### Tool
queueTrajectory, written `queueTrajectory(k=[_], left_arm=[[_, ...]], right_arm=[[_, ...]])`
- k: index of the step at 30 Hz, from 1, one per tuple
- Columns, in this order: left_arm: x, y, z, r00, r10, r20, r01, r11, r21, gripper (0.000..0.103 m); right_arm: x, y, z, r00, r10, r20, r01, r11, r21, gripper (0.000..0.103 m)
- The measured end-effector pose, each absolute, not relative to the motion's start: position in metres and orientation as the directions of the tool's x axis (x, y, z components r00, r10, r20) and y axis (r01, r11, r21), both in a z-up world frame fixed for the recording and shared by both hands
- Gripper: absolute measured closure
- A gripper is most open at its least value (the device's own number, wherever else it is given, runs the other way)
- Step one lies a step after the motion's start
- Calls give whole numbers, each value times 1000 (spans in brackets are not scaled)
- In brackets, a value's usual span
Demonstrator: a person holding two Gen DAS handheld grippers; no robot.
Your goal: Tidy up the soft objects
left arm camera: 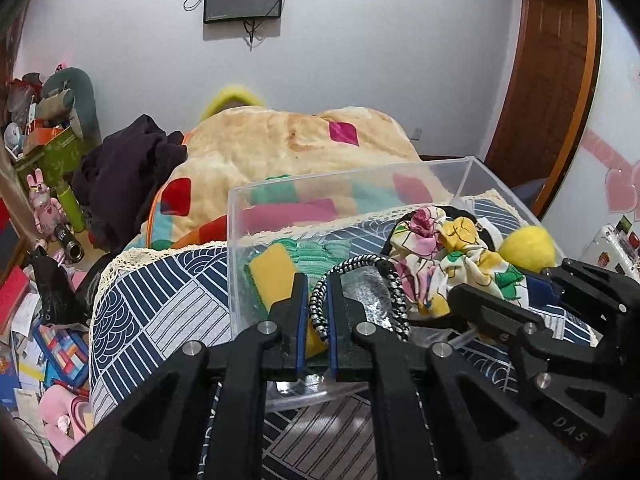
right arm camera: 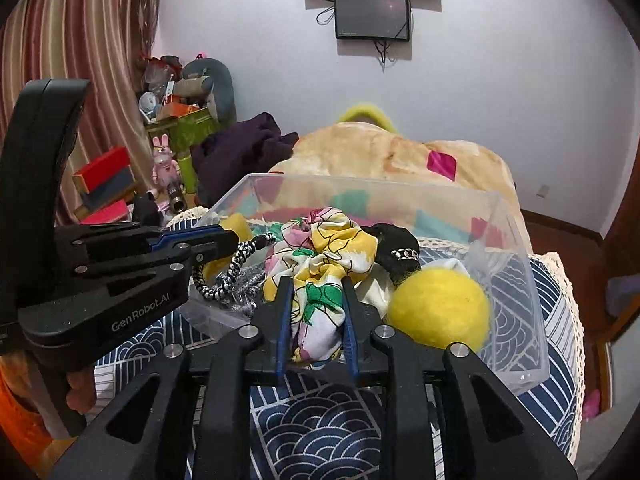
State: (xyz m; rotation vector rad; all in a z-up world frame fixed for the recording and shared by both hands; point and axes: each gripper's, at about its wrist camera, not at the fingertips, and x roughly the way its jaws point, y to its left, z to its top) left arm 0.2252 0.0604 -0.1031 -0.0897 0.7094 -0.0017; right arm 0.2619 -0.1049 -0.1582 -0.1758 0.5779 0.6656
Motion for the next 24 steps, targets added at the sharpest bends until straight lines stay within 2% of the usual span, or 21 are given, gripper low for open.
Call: queueTrajectory(k=[4, 6, 8, 11, 16, 18, 20, 22, 23, 24], left_arm=[[217, 61, -91, 774, -44, -632, -23, 995, -98, 97], [209, 61, -81, 786, -53, -616, -15, 994, -104, 96], [200, 60, -70, 804, -56, -591, -7, 995, -104, 91], [181, 56, -50, 836, -64, -545, 7, 994, -106, 85], [154, 51, -23, 871, -96, -481, 40, 991, -125, 84], [141, 47, -11, 888, -107, -447, 55, 990, -128, 82], [129, 43, 0, 903, -109, -415, 64, 991, -122, 72], [115, 39, 11, 920, -108, -377, 70, 991, -112, 62], [106, 36, 17, 929, -108, -354, 74, 991, -107, 55], [100, 34, 22, 936, -108, -335, 77, 992, -104, 53]], right_arm=[[257, -108, -151, 649, 531, -545, -624, 781, 19, 70], [253, -111, -144, 657, 538, -529, -622, 782, 23, 69], [248, -115, -134, 671, 546, -503, -619, 785, 26, 65], [237, -124, -116, 695, 560, -452, -617, 787, 25, 54], [218, -137, -93, 722, 575, -385, -618, 786, 12, 53], [200, -148, -76, 742, 583, -331, -618, 787, 1, 52], [186, -156, -65, 754, 588, -293, -616, 788, -3, 50], [180, -160, -61, 759, 591, -274, -615, 789, -4, 39], [173, -164, -56, 767, 591, -251, -612, 791, -8, 38], [162, -170, -48, 780, 589, -213, -605, 796, -16, 37]])
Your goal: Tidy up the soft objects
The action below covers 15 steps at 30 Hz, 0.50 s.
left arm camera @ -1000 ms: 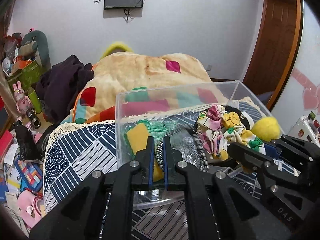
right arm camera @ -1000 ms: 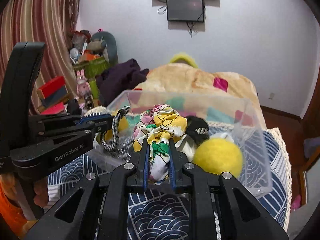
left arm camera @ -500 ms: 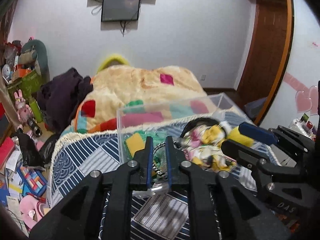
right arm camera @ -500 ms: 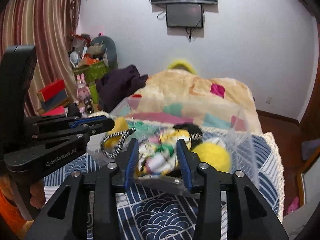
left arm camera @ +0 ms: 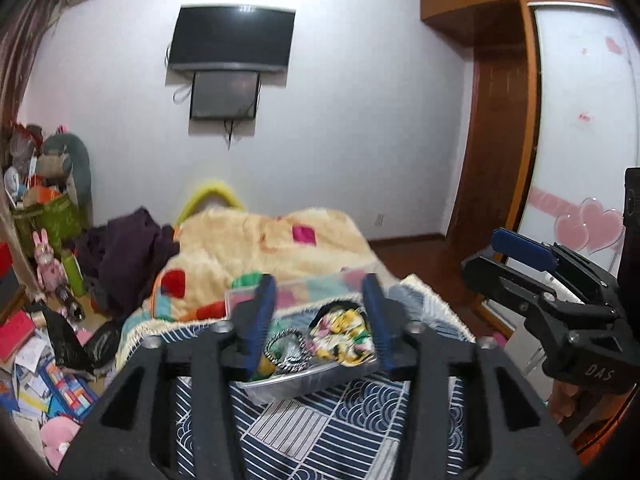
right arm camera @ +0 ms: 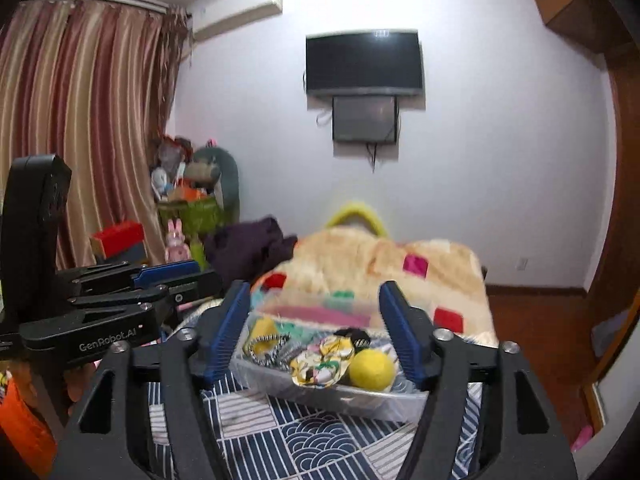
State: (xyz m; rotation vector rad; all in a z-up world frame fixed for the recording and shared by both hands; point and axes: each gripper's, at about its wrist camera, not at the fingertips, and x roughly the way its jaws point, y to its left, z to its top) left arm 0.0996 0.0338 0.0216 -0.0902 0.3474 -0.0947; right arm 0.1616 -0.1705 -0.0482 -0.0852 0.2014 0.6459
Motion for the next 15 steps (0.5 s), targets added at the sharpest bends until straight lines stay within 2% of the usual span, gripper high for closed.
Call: queueTrajectory(k=[2, 4, 8, 11, 13, 15], left_arm=[[88, 29, 29, 946, -108, -306, 82, 992, -97, 45], [79, 26, 35, 953, -105, -285, 82, 993, -90, 38], [62, 21, 42, 966, -91, -244, 74, 994, -81, 20], [52, 17, 45, 970, -85, -229, 69, 995, -79, 9], [46, 16, 46, 973, -78, -219, 63, 995, -77, 6], [42, 14, 46, 975, -72, -211, 58, 996, -72, 5]], right_arm=[[152, -178, -42, 784, 592, -186, -605, 796, -15, 35], [145, -184, -36, 790, 592, -159, -600, 800, -7, 24], [136, -190, -32, 797, 589, -134, -595, 804, -5, 19], [132, -194, -31, 804, 583, -116, -587, 809, 1, 10], [128, -196, -30, 809, 579, -104, -582, 813, 5, 2], [125, -198, -30, 814, 573, -97, -575, 818, 4, 1]])
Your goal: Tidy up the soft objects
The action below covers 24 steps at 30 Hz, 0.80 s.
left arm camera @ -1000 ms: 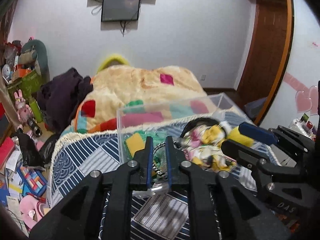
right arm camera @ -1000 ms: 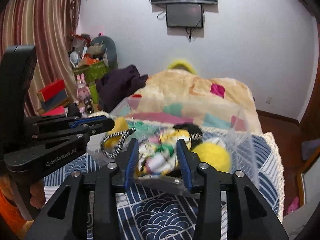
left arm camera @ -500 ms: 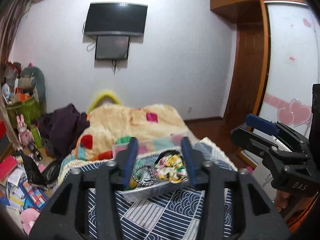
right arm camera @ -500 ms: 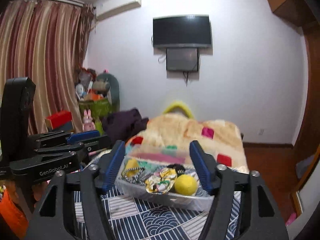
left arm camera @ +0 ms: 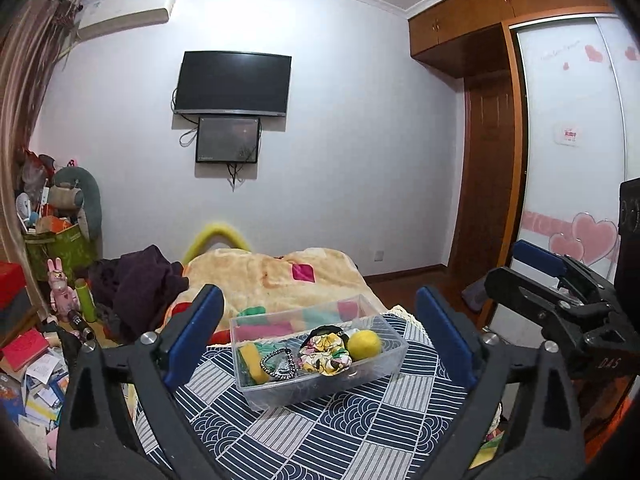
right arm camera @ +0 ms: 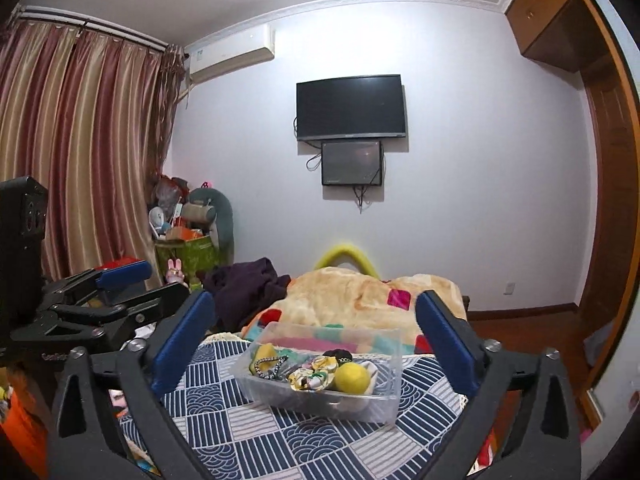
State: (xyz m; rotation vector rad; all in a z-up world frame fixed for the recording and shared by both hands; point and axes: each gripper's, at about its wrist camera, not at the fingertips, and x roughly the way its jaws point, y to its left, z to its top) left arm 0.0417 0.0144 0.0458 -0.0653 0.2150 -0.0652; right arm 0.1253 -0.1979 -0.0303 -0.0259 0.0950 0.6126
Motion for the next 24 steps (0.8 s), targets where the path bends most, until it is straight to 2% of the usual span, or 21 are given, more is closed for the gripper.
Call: queueTrajectory(k=[5, 24], left_arm=[[34, 12, 46, 977, -72, -201, 58, 996, -72, 2], [30, 12, 39, 975, -69, -211, 55, 996, -73, 1]], right_arm=[[121, -201, -31, 817, 570, -88, -572, 820, 5, 0], [113, -202, -39, 818, 569, -84, -572, 821, -8, 0]])
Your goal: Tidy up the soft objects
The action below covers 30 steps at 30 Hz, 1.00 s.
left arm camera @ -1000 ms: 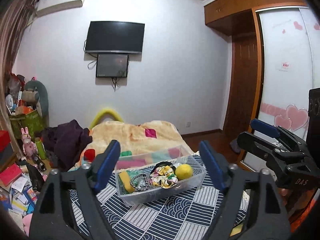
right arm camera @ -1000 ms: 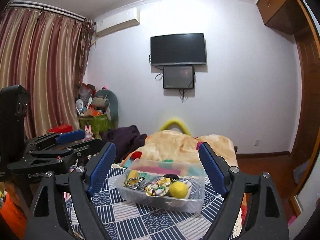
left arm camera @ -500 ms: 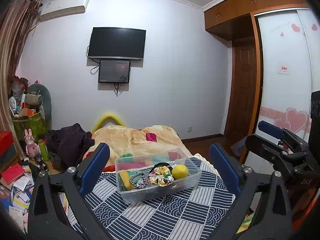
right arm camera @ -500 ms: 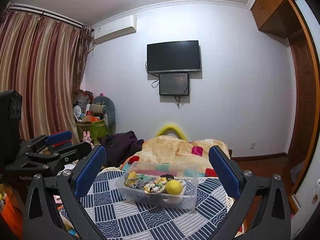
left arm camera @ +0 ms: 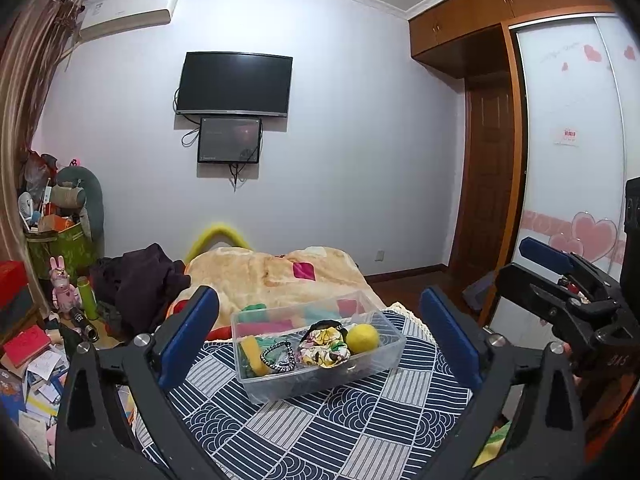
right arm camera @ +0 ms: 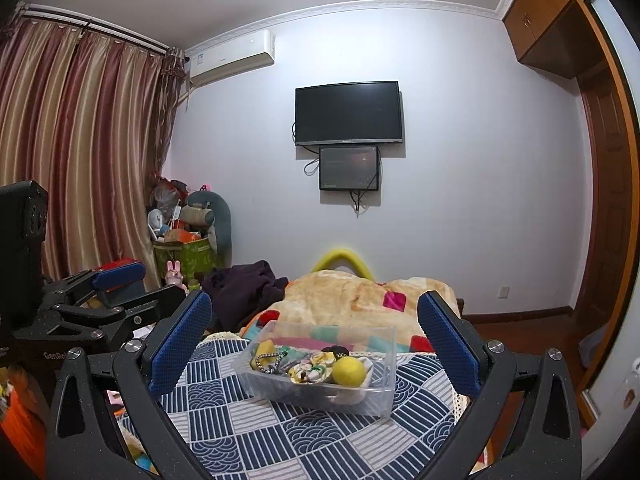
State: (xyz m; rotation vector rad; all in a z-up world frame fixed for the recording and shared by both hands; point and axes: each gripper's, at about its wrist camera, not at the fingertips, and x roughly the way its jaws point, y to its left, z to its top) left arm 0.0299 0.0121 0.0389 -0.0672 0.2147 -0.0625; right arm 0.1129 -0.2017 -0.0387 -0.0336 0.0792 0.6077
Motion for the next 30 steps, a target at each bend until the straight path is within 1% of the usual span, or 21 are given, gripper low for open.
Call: queueTrajectory(k=[27, 30], left_arm=[[28, 10, 37, 975, -70, -213, 56, 996, -71, 0], [28, 11, 37, 971, -89, -222, 72, 994, -85, 0]], right_arm=[[107, -201, -43, 818, 569, -81, -571, 821, 0, 0], [107, -201, -43, 818, 569, -81, -571, 821, 0, 0]])
